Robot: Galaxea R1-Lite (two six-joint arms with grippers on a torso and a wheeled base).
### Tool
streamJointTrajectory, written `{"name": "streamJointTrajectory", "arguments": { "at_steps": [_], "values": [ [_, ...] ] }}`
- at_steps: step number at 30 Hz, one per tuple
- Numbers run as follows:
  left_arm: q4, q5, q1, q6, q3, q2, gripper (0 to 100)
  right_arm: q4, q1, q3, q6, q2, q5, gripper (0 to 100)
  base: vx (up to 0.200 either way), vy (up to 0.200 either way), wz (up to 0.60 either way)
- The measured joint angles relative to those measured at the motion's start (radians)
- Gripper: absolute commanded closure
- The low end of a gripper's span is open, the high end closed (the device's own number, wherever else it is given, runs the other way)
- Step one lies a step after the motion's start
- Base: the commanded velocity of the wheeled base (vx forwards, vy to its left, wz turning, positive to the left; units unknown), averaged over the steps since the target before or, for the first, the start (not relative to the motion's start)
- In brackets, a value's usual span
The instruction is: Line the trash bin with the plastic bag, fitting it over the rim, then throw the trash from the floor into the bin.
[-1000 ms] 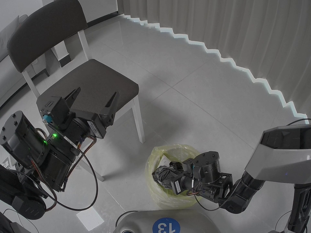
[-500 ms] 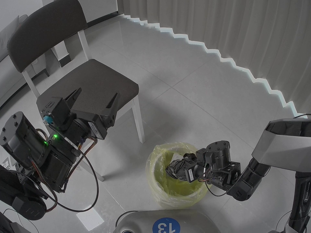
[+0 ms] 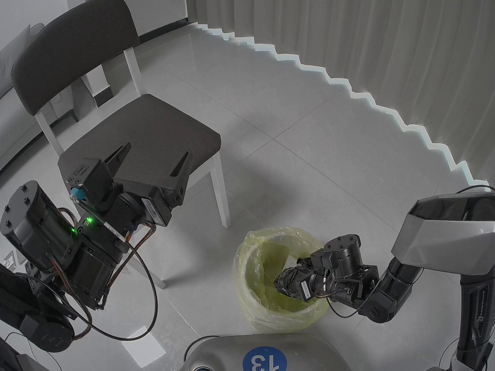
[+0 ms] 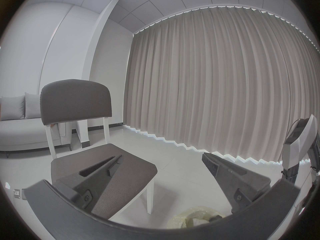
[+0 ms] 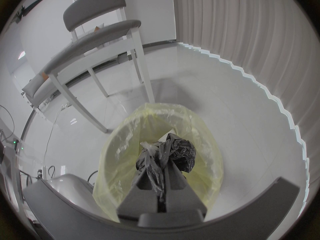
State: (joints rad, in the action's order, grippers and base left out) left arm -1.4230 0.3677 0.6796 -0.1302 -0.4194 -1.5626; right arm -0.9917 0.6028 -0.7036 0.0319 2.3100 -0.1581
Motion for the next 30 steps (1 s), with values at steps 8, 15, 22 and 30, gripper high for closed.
{"name": "streamJointTrajectory", "arguments": {
  "at_steps": [8,15,22,30],
  "values": [
    [0.0,0.0,0.0,0.0,0.0,-0.001,0,-0.02,0.016,-0.027,0.004,0.041,0.002,100,0.0,0.0,0.0],
    [0.0,0.0,0.0,0.0,-0.001,-0.004,0,-0.028,0.037,-0.084,0.013,0.128,-0.005,100,0.0,0.0,0.0],
    [-0.049,-0.001,0.004,-0.003,0.01,-0.016,0,-0.067,0.037,-0.133,0.043,0.194,-0.011,100,0.0,0.0,0.0],
    [-0.054,-0.001,0.007,-0.004,0.014,-0.024,0,-0.066,0.024,-0.153,0.045,0.217,-0.01,100,0.0,0.0,0.0]
  ]
}}
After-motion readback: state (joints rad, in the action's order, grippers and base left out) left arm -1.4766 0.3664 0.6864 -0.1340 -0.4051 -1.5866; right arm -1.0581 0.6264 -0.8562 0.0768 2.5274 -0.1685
